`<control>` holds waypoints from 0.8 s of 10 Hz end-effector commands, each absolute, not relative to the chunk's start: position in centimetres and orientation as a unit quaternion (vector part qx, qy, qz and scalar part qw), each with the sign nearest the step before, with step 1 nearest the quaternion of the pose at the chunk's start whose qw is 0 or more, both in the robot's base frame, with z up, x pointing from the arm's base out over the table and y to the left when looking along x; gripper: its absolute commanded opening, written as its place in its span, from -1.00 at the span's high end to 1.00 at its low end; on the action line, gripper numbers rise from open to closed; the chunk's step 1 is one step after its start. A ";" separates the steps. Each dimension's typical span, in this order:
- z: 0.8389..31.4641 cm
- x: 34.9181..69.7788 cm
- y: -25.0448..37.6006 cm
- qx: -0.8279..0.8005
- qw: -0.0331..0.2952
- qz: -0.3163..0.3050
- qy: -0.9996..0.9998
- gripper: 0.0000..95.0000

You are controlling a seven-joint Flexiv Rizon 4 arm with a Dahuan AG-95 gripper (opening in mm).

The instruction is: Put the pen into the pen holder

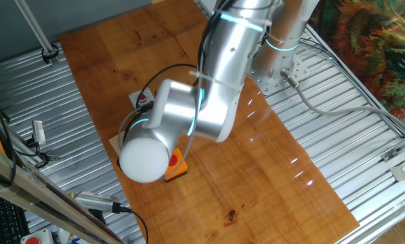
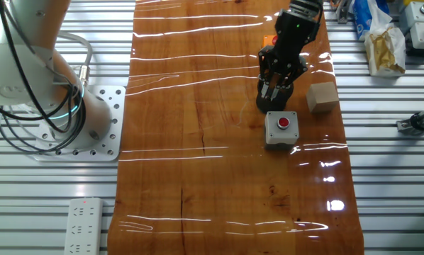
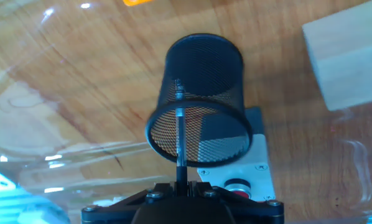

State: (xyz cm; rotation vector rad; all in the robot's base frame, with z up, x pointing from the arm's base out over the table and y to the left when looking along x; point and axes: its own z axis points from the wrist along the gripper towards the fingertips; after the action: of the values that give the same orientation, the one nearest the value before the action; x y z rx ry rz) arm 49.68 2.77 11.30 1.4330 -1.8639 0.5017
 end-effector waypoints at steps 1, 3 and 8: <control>11.4 49.6 2.7 0.556 0.360 0.195 -0.724 1.00; 11.4 49.8 2.8 0.553 0.368 0.202 -0.719 1.00; 11.6 50.2 3.4 0.556 0.354 0.200 -0.725 1.00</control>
State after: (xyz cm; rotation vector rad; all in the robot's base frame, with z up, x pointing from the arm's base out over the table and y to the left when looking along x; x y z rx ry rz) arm 50.26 3.40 11.57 1.4373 -1.8845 0.5186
